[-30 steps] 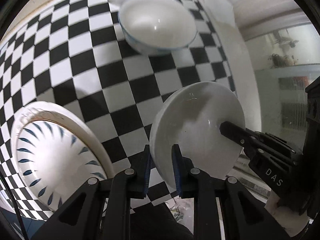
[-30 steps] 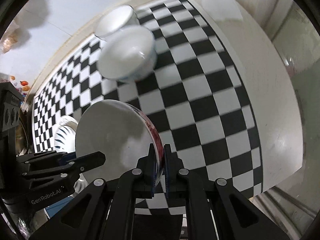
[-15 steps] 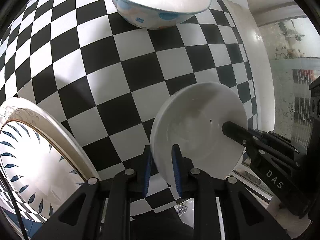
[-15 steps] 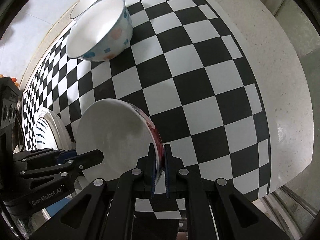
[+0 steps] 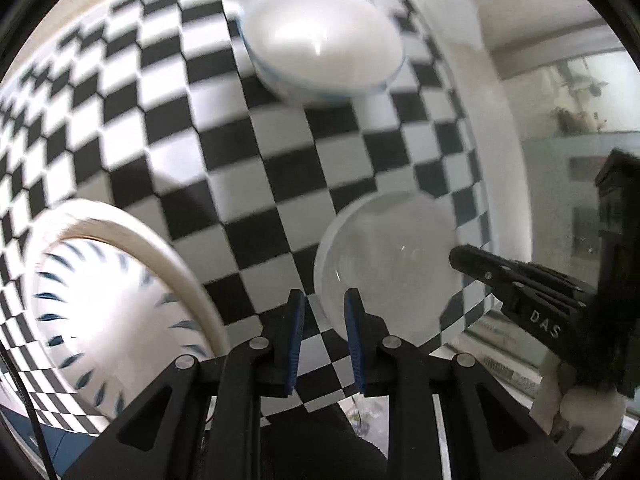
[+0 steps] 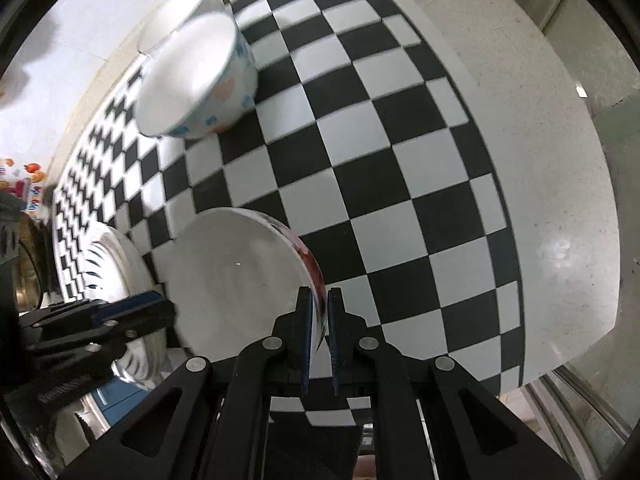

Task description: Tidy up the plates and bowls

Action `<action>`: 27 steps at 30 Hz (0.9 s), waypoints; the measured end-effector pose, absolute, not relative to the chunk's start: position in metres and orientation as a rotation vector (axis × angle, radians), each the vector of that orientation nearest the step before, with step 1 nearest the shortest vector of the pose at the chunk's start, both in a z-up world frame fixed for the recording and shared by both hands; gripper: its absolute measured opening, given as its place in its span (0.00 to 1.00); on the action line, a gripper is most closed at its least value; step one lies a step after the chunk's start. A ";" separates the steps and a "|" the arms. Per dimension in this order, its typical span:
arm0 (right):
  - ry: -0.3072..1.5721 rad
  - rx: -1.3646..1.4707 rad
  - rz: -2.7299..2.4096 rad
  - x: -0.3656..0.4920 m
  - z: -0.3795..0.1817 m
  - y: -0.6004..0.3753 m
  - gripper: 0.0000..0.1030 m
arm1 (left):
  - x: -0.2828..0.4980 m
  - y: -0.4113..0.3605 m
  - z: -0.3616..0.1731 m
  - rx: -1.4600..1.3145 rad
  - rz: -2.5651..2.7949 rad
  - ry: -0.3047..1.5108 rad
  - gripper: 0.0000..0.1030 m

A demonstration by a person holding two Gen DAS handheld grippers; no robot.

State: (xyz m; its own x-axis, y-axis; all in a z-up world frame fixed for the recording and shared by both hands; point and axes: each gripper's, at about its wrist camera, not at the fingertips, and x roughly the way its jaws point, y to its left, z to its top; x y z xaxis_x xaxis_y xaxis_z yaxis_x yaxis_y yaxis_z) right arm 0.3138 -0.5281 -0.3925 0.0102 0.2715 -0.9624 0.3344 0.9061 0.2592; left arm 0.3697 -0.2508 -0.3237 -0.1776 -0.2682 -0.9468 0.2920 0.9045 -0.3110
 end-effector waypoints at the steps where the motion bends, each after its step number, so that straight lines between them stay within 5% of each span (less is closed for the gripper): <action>1: 1.571 0.483 -0.052 0.315 -0.385 -0.530 0.09 | 0.372 -0.247 -0.313 0.006 -0.496 1.653 0.21; 3: 1.540 0.485 -0.036 0.319 -0.366 -0.533 0.10 | 0.383 -0.237 -0.292 -0.024 -0.478 1.598 0.28; 6: 1.484 0.498 -0.005 0.334 -0.339 -0.537 0.32 | 0.409 -0.226 -0.272 -0.070 -0.441 1.535 0.47; 8: 1.442 0.514 0.027 0.351 -0.326 -0.542 0.41 | 0.429 -0.222 -0.271 -0.100 -0.405 1.518 0.51; 24: 1.532 0.597 0.026 0.489 -0.403 -0.542 0.41 | 0.526 -0.256 -0.364 -0.122 -0.368 1.707 0.48; 27: 1.554 0.602 0.026 0.497 -0.418 -0.540 0.30 | 0.526 -0.263 -0.375 -0.095 -0.380 1.725 0.22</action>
